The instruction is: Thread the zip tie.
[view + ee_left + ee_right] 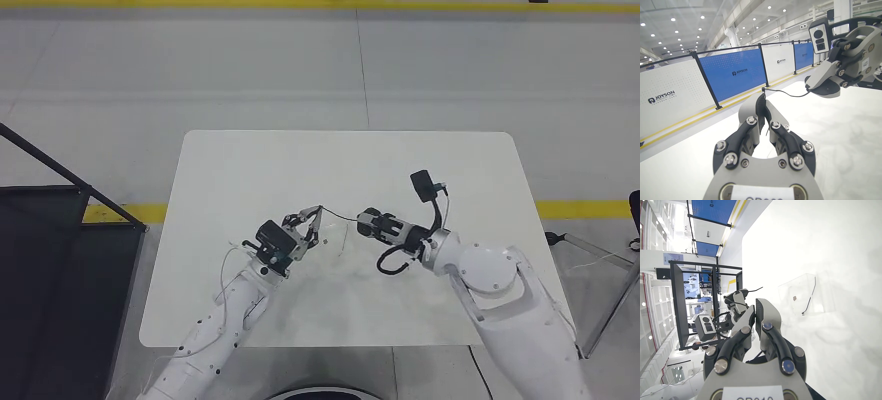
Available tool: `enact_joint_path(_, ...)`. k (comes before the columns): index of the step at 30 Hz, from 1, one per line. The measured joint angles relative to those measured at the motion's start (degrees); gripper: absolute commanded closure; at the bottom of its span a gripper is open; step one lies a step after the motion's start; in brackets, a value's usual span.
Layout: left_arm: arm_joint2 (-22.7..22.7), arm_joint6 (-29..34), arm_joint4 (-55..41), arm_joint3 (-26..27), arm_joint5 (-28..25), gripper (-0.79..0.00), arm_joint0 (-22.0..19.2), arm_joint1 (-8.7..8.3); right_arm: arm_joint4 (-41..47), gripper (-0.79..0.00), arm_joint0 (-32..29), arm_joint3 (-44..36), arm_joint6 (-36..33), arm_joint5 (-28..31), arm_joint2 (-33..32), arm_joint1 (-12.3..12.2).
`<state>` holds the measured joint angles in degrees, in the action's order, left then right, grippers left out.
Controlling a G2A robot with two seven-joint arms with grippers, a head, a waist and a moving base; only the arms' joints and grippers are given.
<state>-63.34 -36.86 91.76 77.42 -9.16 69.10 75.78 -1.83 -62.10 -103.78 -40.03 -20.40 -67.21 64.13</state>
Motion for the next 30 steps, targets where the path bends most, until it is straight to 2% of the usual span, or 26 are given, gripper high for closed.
enact_joint_path(9, 0.5, 0.9, 2.2, -0.4, -0.7, 0.000, -0.4, -0.09, 1.5, 0.000, -0.4, -0.1, 0.6, 2.1, -0.6, 0.1)
enact_joint_path(22, 1.0, 2.1, 3.2, -0.8, -0.3, 0.000, -0.7, 0.02, 8.5, 0.000, -3.1, -0.2, 2.0, 9.7, -4.0, 0.1)
enact_joint_path(30, 1.0, 2.2, 2.7, -0.8, -1.8, 0.000, -0.8, -0.02, 10.8, 0.000, -4.2, -0.2, 2.0, 13.0, -5.1, 0.1)
